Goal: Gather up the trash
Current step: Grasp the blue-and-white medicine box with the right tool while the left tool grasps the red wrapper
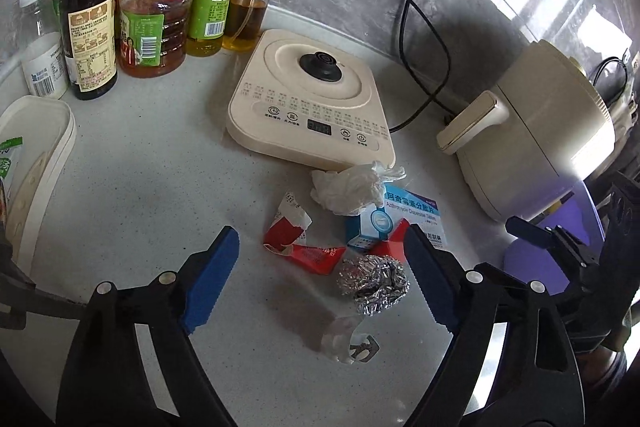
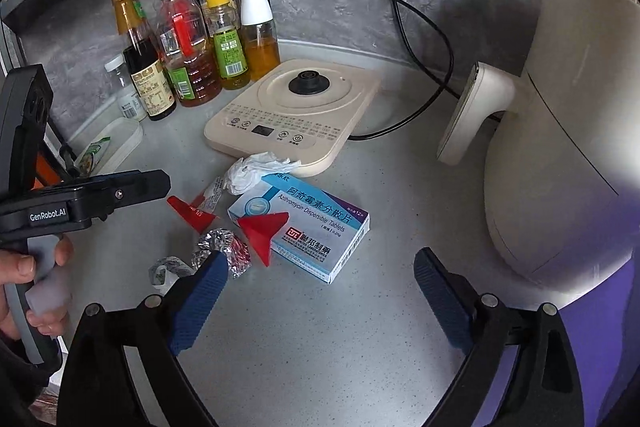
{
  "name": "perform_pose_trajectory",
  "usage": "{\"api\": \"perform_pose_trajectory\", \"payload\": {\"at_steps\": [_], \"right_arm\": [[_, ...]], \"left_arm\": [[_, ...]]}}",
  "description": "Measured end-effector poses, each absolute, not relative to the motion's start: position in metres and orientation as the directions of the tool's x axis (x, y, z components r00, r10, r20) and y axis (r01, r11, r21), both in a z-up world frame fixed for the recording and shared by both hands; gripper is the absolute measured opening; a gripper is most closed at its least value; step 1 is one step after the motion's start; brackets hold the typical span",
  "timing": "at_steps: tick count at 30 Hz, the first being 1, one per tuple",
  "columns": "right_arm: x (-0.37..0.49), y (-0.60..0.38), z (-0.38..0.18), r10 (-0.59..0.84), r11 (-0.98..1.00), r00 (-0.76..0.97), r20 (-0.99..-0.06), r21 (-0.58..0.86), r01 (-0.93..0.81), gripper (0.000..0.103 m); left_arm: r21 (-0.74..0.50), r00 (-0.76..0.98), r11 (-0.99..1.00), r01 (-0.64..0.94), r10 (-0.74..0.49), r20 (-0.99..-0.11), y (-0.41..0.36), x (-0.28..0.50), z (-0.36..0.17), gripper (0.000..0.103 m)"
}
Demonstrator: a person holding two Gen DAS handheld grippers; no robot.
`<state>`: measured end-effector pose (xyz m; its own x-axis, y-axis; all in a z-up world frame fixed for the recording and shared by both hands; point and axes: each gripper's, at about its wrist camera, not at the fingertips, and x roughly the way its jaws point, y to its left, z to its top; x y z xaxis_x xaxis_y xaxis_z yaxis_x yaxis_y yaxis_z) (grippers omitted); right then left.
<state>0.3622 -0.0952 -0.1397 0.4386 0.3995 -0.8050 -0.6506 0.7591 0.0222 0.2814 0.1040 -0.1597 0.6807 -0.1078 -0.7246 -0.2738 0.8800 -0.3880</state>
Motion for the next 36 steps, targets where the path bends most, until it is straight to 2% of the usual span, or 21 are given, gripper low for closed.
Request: {"api": "perform_pose_trajectory", "payload": {"at_steps": [9, 14, 16, 18, 27, 36], "right_arm": [[0.392, -0.070, -0.184, 0.317, 0.733, 0.410, -0.855, -0.053, -0.678, 0.095], [0.397, -0.055, -0.194, 0.312, 0.705, 0.403, -0.860, -0.075, -0.705, 0.095], [0.399, -0.050, -0.196, 0.328, 0.695, 0.390, -0.861, -0.059, -0.716, 0.095], [0.398, -0.045, -0.197, 0.349, 0.680, 0.374, -0.859, -0.042, -0.732, 0.095], [0.400, -0.025, -0.198, 0.427, 0.616, 0.322, -0.845, 0.011, -0.788, 0.096], [0.398, -0.002, -0.196, 0.500, 0.529, 0.245, -0.831, 0.069, -0.846, 0.096]], "left_arm": [[-0.393, 0.628, 0.869, -0.301, -0.129, -0.767, 0.107, 0.299, -0.189, 0.071], [-0.400, 0.611, 0.863, -0.309, -0.142, -0.778, 0.110, 0.303, -0.198, 0.052], [-0.402, 0.613, 0.861, -0.312, -0.141, -0.777, 0.112, 0.303, -0.199, 0.049], [-0.405, 0.615, 0.858, -0.317, -0.140, -0.776, 0.115, 0.303, -0.199, 0.041], [-0.369, 0.662, 0.869, -0.328, -0.068, -0.747, 0.129, 0.291, -0.176, 0.040], [-0.369, 0.669, 0.861, -0.350, -0.045, -0.742, 0.139, 0.278, -0.173, 0.040]]}}
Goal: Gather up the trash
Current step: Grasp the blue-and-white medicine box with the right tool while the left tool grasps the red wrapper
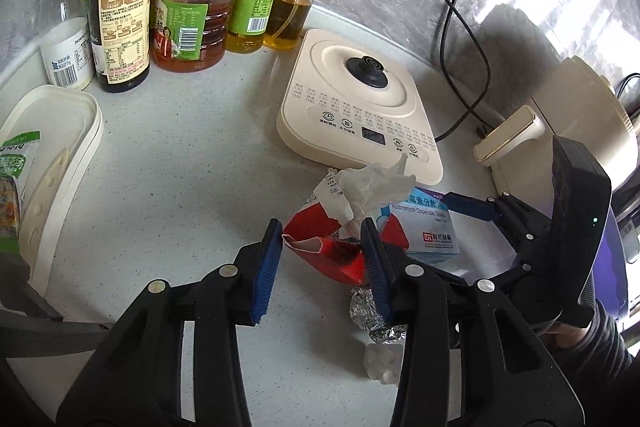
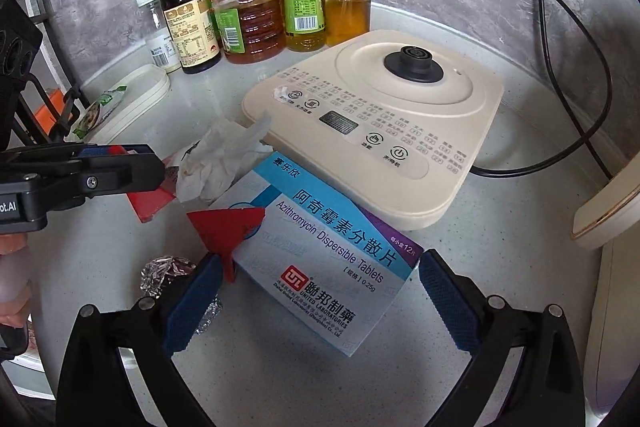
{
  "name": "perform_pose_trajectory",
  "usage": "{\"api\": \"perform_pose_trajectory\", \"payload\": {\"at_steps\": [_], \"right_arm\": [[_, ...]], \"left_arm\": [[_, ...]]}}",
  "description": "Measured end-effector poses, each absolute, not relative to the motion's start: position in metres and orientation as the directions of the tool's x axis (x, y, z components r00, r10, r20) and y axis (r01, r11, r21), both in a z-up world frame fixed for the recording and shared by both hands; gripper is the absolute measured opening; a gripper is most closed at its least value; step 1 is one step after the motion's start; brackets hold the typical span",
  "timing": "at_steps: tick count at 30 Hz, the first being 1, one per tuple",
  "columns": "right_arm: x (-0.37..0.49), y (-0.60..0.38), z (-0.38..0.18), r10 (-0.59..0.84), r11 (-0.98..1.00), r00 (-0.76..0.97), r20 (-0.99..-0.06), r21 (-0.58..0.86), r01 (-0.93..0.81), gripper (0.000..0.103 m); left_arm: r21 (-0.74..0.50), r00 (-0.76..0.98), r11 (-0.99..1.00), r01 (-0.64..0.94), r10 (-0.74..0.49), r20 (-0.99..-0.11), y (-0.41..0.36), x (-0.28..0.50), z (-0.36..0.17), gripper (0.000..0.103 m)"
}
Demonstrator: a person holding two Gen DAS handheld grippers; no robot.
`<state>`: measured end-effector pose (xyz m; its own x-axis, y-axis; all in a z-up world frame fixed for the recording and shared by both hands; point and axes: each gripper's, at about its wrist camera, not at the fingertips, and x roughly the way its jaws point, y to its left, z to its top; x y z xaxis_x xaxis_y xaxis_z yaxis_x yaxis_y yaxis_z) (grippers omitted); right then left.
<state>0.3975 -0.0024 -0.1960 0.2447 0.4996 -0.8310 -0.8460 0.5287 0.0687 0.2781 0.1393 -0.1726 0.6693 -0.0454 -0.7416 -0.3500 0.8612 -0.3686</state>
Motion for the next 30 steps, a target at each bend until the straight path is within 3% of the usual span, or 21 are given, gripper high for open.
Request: {"api": "perform_pose_trajectory", "payload": {"at_steps": [3, 5, 8, 10, 14, 16, 20, 27, 30], "right_arm": [[0.399, -0.006, -0.192, 0.542, 0.520, 0.184, -0.820, 0.155, -0.840, 0.088], [0.402, -0.013, -0.190, 0.575, 0.506, 0.111, -0.810, 0.246, -0.827, 0.071], [0.398, -0.023, -0.187, 0.599, 0.483, 0.037, -0.800, 0.324, -0.813, 0.063], [0.391, -0.027, -0.184, 0.600, 0.469, 0.031, -0.799, 0.320, -0.823, 0.063], [0.387, -0.027, -0.177, 0.562, 0.497, 0.154, -0.813, 0.182, -0.848, 0.089], [0.390, -0.022, -0.178, 0.550, 0.499, 0.166, -0.819, 0.163, -0.851, 0.089], [0.397, -0.010, -0.188, 0.531, 0.486, 0.172, -0.830, 0.132, -0.864, 0.090], [0.400, 0.004, -0.202, 0.545, 0.442, 0.136, -0.828, 0.145, -0.885, 0.091], [0.398, 0.004, -0.203, 0.542, 0.438, 0.141, -0.828, 0.136, -0.889, 0.079]], "left_arm": [[-0.369, 0.674, 0.856, -0.363, -0.032, -0.738, 0.141, 0.274, -0.170, 0.040], [-0.371, 0.675, 0.855, -0.362, -0.034, -0.737, 0.143, 0.272, -0.168, 0.028], [-0.369, 0.683, 0.854, -0.366, -0.023, -0.730, 0.144, 0.268, -0.162, 0.027], [-0.369, 0.690, 0.855, -0.363, -0.019, -0.724, 0.143, 0.266, -0.159, 0.024], [-0.361, 0.680, 0.852, -0.379, -0.008, -0.733, 0.143, 0.263, -0.160, 0.022], [-0.354, 0.667, 0.847, -0.395, 0.000, -0.745, 0.143, 0.263, -0.162, 0.024], [-0.340, 0.657, 0.850, -0.403, 0.010, -0.754, 0.136, 0.260, -0.163, 0.049], [-0.306, 0.616, 0.864, -0.399, 0.006, -0.788, 0.126, 0.260, -0.180, 0.054], [-0.288, 0.593, 0.863, -0.415, 0.017, -0.805, 0.126, 0.260, -0.189, 0.053]]}}
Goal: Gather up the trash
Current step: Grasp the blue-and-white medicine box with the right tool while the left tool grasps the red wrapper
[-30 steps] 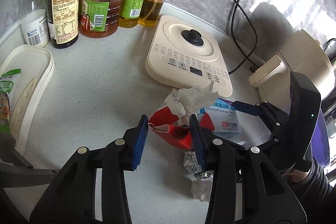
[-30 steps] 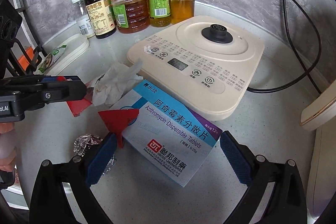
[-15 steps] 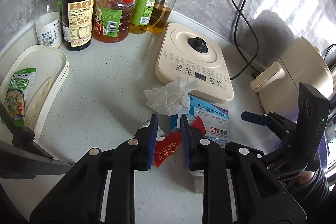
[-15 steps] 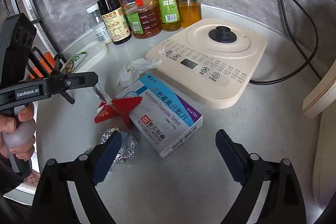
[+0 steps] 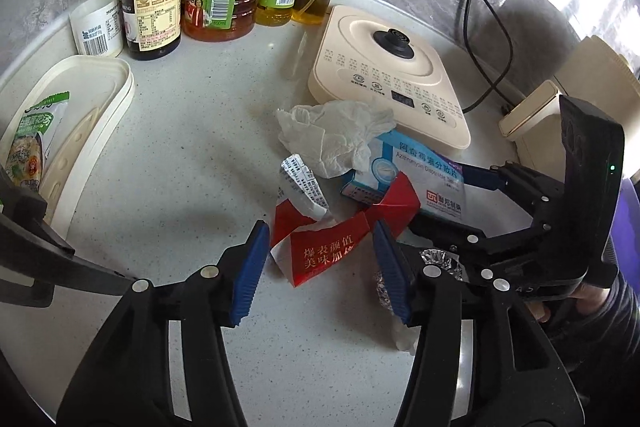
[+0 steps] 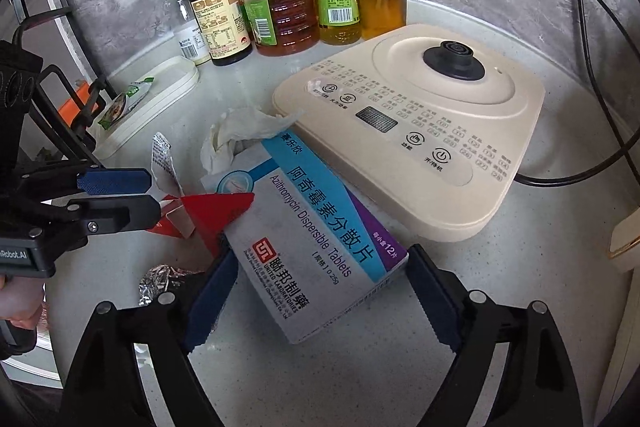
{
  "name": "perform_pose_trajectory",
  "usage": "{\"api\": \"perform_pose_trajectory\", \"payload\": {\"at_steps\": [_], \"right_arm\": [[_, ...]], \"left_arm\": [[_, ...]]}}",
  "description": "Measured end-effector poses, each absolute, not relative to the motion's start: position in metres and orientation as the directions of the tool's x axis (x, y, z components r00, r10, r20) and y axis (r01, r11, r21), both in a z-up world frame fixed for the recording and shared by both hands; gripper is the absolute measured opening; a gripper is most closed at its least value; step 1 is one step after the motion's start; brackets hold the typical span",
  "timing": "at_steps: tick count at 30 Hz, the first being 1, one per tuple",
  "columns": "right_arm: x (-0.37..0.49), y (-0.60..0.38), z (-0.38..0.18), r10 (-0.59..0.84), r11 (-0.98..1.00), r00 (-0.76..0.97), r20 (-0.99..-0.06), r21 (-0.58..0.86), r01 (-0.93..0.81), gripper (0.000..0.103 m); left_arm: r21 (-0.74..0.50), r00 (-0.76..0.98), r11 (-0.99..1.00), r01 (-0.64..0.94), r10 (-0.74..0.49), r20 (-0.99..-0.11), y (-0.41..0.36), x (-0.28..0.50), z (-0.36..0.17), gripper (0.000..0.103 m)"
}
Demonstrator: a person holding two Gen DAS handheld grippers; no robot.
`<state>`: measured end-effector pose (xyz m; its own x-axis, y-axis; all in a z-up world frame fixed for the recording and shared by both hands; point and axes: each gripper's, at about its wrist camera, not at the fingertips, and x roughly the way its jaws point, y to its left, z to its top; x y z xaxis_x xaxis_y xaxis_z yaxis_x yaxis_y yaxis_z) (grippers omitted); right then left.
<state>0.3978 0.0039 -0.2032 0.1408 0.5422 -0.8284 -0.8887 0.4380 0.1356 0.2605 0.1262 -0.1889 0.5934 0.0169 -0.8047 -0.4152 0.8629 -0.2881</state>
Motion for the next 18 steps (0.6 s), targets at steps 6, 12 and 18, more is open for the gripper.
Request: {"api": "perform_pose_trajectory", "payload": {"at_steps": [6, 12, 18], "right_arm": [[0.390, -0.016, -0.198, 0.536, 0.464, 0.132, -0.834, 0.160, -0.871, 0.075], [0.380, -0.051, -0.189, 0.526, 0.540, 0.184, -0.830, 0.159, -0.826, 0.074], [0.367, -0.079, -0.177, 0.514, 0.578, 0.228, -0.827, 0.137, -0.805, 0.073]], "left_arm": [[-0.267, 0.576, 0.877, -0.399, 0.014, -0.817, 0.120, 0.261, -0.194, 0.050], [-0.221, 0.573, 0.907, -0.359, 0.027, -0.819, 0.112, 0.267, -0.196, 0.048], [-0.182, 0.574, 0.915, -0.359, 0.063, -0.816, 0.115, 0.277, -0.193, 0.052]]}}
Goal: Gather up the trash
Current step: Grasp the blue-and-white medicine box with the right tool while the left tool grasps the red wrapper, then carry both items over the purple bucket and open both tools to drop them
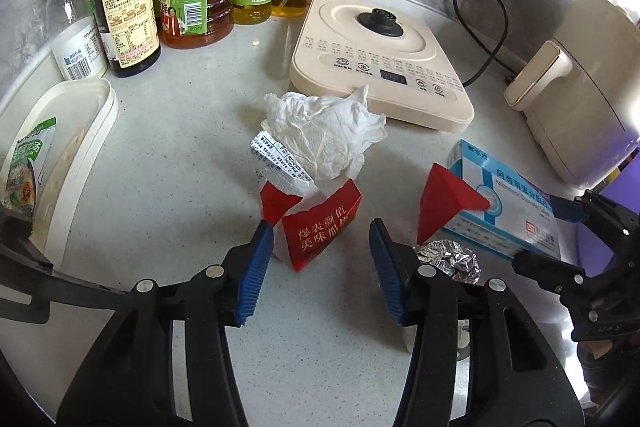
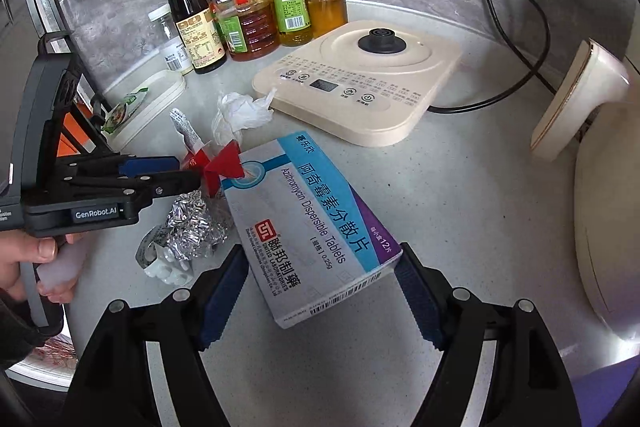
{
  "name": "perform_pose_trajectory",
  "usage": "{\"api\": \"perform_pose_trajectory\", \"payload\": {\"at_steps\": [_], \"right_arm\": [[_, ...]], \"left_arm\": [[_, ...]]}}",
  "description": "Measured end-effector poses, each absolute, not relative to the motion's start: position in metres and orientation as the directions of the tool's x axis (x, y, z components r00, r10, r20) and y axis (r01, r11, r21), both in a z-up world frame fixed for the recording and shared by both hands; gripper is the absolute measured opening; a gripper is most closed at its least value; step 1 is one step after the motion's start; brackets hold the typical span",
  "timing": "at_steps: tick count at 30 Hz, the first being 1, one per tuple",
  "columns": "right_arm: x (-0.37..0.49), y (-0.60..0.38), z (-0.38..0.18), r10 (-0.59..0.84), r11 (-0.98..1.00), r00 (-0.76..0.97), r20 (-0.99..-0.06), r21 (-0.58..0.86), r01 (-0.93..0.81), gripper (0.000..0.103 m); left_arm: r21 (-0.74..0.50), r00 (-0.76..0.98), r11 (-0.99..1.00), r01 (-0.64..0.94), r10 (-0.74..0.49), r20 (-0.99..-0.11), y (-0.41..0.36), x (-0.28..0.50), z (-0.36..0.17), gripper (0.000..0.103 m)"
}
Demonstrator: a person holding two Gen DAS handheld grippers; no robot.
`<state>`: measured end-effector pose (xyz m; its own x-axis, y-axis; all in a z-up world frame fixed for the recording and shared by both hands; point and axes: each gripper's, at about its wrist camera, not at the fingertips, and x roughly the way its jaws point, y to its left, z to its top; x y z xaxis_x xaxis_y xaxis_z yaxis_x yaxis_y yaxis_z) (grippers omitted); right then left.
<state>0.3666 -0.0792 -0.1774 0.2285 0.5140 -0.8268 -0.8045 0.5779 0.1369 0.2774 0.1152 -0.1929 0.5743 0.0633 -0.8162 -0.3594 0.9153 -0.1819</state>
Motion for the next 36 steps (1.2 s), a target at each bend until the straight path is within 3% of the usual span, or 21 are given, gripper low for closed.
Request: {"api": "perform_pose_trajectory", "payload": {"at_steps": [6, 9, 11, 13, 22, 29, 36], "right_arm": [[0.356, -0.102, -0.169, 0.510, 0.615, 0.269, -0.817, 0.128, -0.778, 0.073], [0.354, -0.111, -0.162, 0.501, 0.642, 0.305, -0.809, 0.111, -0.759, 0.073], [0.351, -0.114, -0.150, 0.498, 0.650, 0.346, -0.795, 0.077, -0.756, 0.073], [0.348, -0.116, -0.138, 0.494, 0.653, 0.381, -0.781, 0.044, -0.756, 0.073], [0.314, -0.105, -0.102, 0.391, 0.577, 0.495, -0.776, -0.212, -0.789, 0.074], [0.299, -0.125, -0.090, 0.387, 0.614, 0.510, -0.768, -0.197, -0.764, 0.073], [0.286, -0.157, -0.049, 0.403, 0.685, 0.592, -0.698, -0.200, -0.701, 0.073]], "left_arm": [[-0.126, 0.569, 0.928, -0.350, 0.103, -0.816, 0.119, 0.291, -0.199, 0.054], [-0.114, 0.569, 0.939, -0.324, 0.097, -0.816, 0.114, 0.293, -0.198, 0.027], [-0.111, 0.582, 0.945, -0.308, 0.095, -0.807, 0.109, 0.291, -0.190, 0.015], [-0.118, 0.598, 0.950, -0.290, 0.084, -0.797, 0.105, 0.288, -0.180, 0.012], [-0.151, 0.693, 0.958, -0.243, 0.063, -0.718, 0.089, 0.267, -0.125, 0.010], [-0.182, 0.754, 0.966, -0.183, 0.019, -0.657, 0.069, 0.261, -0.089, 0.010], [-0.212, 0.815, 0.973, -0.091, -0.049, -0.577, 0.044, 0.256, -0.053, 0.010]]}}
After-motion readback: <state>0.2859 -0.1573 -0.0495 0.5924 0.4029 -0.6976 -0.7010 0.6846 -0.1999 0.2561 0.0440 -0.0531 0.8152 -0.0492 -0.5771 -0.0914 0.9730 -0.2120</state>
